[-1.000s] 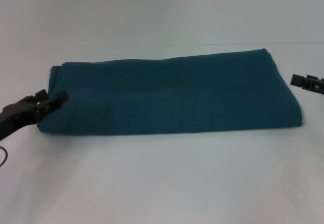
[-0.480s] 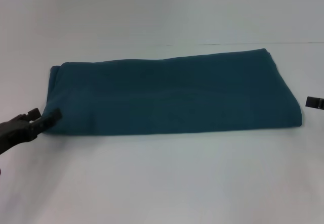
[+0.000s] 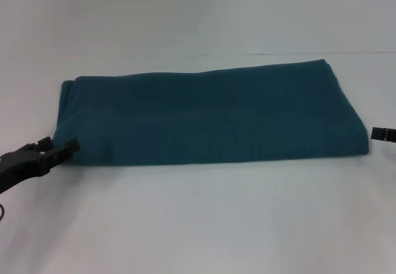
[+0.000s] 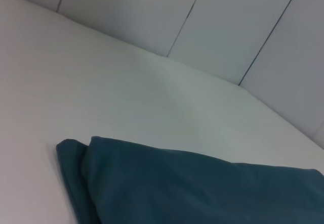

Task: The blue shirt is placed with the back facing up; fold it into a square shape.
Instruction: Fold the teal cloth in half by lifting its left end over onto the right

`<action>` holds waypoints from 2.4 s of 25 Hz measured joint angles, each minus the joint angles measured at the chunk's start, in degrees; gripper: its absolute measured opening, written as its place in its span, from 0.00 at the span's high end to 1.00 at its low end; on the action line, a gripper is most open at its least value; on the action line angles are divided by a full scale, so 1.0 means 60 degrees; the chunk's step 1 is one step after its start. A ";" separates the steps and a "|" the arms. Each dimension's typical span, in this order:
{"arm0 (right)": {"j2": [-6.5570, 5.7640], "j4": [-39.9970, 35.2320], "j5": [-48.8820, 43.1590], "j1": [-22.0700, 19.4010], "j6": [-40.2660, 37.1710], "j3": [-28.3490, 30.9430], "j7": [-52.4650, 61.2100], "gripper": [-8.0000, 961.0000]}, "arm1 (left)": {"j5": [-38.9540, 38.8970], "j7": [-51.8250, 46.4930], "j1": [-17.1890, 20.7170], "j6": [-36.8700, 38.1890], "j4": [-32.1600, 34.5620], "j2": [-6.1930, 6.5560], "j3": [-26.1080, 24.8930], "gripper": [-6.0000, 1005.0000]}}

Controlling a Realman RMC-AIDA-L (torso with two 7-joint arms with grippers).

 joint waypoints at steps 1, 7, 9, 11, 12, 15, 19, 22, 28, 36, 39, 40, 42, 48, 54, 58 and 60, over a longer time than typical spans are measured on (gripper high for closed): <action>0.0004 0.0001 0.0001 0.0003 0.0003 0.0000 0.0001 0.16 | 0.0001 0.0010 -0.0007 -0.0009 0.0000 0.0001 0.0015 0.20; 0.0067 0.0009 0.0025 0.0009 0.0012 0.0000 0.0005 0.16 | 0.0008 0.0264 -0.0095 -0.0561 -0.0176 0.0002 0.0021 0.20; 0.0083 0.0010 0.0028 0.0009 0.0014 0.0006 0.0006 0.16 | 0.0008 0.0351 -0.0125 -0.0733 -0.0229 0.0010 0.0030 0.20; 0.0098 0.0011 0.0023 0.0009 0.0015 0.0028 0.0006 0.16 | 0.0008 0.0410 -0.0158 -0.0879 -0.0280 0.0017 0.0078 0.20; 0.0105 0.0011 0.0015 0.0009 0.0015 0.0042 0.0006 0.16 | 0.0009 0.0420 -0.0177 -0.0958 -0.0311 0.0017 0.0136 0.20; 0.0114 0.0021 -0.0001 0.0009 0.0033 0.0060 0.0007 0.16 | 0.0018 0.0422 -0.0206 -0.1057 -0.0370 0.0013 0.0407 0.20; 0.0127 0.0038 -0.0006 0.0009 0.0089 0.0068 0.0007 0.16 | 0.0121 0.0393 -0.0217 -0.1088 -0.0372 0.0003 0.0543 0.20; 0.0134 0.0042 -0.0007 0.0009 0.0128 0.0064 0.0006 0.16 | 0.0203 0.0355 -0.0232 -0.1086 -0.0348 0.0001 0.0542 0.20; 0.0138 0.0055 -0.0007 0.0009 0.0167 0.0056 0.0007 0.16 | 0.0213 0.0350 -0.0168 -0.1091 -0.0110 0.0000 0.0438 0.20; 0.0159 0.0054 -0.0007 -0.0033 0.0206 0.0065 0.0006 0.16 | 0.0198 0.0355 -0.0089 -0.1220 0.0053 0.0000 0.0401 0.21; 0.0164 0.0055 0.0005 -0.0060 0.0222 0.0068 0.0006 0.16 | 0.0213 0.0378 -0.0103 -0.1266 -0.0019 0.0000 0.0475 0.21; 0.0164 0.0054 0.0012 -0.0067 0.0222 0.0069 0.0006 0.16 | 0.0216 0.0383 -0.0111 -0.1270 -0.0048 0.0000 0.0485 0.21; 0.0168 0.0054 0.0021 -0.0077 0.0222 0.0072 0.0006 0.16 | 0.0234 0.0390 -0.0123 -0.1275 -0.0097 0.0000 0.0502 0.21; 0.0180 0.0054 0.0030 -0.0080 0.0221 0.0074 0.0006 0.16 | 0.0243 0.0397 -0.0131 -0.1347 -0.0119 0.0000 0.0513 0.21; 0.0198 0.0054 0.0036 -0.0080 0.0219 0.0074 0.0006 0.16 | 0.0250 0.0363 -0.0129 -0.1756 -0.0130 -0.0013 0.0543 0.30; 0.0211 0.0054 0.0050 -0.0080 0.0219 0.0074 0.0006 0.16 | 0.0258 0.0352 -0.0116 -0.1774 -0.0104 -0.0014 0.0611 0.41; 0.0220 0.0054 0.0051 -0.0084 0.0220 0.0074 0.0007 0.16 | 0.0278 0.0346 -0.0115 -0.1780 -0.0099 -0.0015 0.0631 0.47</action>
